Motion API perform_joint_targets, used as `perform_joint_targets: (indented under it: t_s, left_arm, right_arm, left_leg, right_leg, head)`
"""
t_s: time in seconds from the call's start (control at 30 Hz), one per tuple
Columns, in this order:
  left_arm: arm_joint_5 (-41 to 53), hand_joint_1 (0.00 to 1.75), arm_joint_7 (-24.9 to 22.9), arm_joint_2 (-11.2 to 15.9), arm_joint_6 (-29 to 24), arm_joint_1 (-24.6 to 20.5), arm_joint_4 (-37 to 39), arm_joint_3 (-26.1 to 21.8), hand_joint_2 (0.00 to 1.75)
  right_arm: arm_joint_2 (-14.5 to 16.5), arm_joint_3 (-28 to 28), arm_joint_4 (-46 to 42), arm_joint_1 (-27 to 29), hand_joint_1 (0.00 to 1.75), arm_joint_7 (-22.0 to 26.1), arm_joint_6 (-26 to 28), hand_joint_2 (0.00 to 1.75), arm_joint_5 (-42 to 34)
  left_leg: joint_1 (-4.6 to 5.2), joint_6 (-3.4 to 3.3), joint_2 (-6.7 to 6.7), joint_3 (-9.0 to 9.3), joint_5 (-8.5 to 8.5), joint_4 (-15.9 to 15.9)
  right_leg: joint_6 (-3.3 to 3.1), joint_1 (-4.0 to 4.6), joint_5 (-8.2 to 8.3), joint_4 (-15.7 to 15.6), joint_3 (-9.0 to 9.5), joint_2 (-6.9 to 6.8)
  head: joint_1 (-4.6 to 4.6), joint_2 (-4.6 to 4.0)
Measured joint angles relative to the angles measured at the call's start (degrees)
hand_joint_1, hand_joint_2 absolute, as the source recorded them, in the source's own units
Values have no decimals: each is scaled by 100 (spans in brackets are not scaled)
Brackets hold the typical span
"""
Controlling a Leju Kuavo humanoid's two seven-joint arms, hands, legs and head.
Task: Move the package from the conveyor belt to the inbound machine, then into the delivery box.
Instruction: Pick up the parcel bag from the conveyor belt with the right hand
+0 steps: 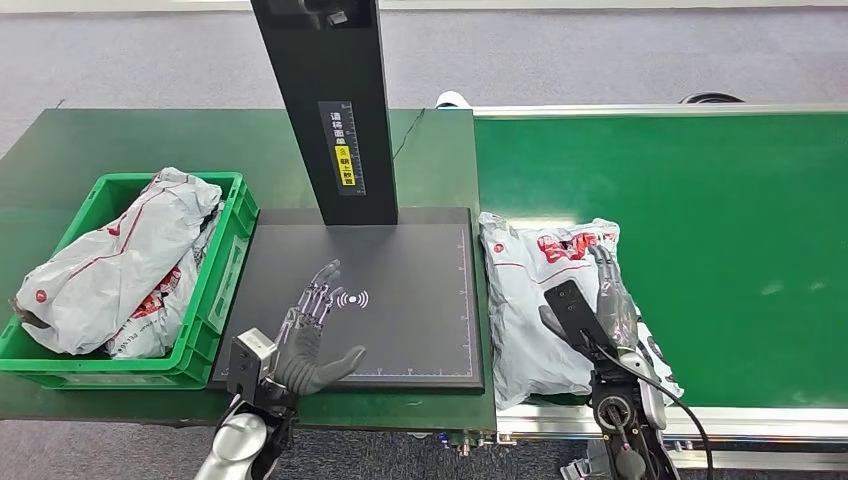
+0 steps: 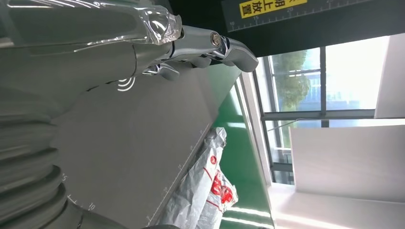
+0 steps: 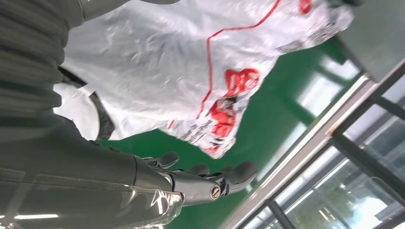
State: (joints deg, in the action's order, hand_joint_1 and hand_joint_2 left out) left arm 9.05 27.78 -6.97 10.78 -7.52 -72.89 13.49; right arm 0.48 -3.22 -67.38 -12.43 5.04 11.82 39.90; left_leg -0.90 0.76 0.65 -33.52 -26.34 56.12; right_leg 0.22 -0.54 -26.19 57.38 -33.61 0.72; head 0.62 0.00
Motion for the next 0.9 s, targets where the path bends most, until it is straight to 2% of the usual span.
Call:
perform_joint_targets:
  t_s: [0.2, 0.33, 0.47, 0.67, 0.9]
  left_arm:
    - [30, 0, -104, -1, -10, 47, -106, -42, 175]
    - [30, 0, -195, -1, 9, 64, -127, -102, 175]
    - [33, 0, -263, -1, 4, 64, -131, -155, 175]
    - [33, 0, -295, -10, 16, -30, -31, -161, 175]
    - [33, 0, -295, -61, -46, -154, 153, -143, 175]
  right_arm:
    - [-8, 195, -1, 77, 0, -344, -136, 175, 238]
    - [-23, 267, -1, 172, 0, -1044, -604, 175, 595]
    - [-26, 298, 36, 249, 0, -1257, -993, 175, 755]
    - [-51, 241, 467, 209, 0, -1316, -1897, 175, 833]
    - [-146, 47, 1199, -82, 0, -1204, -2133, 175, 840]
  left_leg:
    - [-2, 0, 0, 1, 0, -2]
    - [-2, 0, 1, 0, 0, -2]
    - [-1, 0, -2, 0, 0, -1]
    - [-2, 0, -1, 2, 0, -1]
    - [-2, 0, -7, 27, -1, -1]
  right_leg:
    - [-1, 2, 0, 0, -1, 0]
    - [0, 2, 0, 0, 0, 0]
    - [0, 1, 0, 0, 0, 1]
    - [0, 2, 0, 0, 1, 0]
    - [0, 3, 0, -1, 23, 6]
  head:
    - [1, 0]
    - [0, 0]
    - [-1, 0]
    - [1, 0]
    - [0, 0]
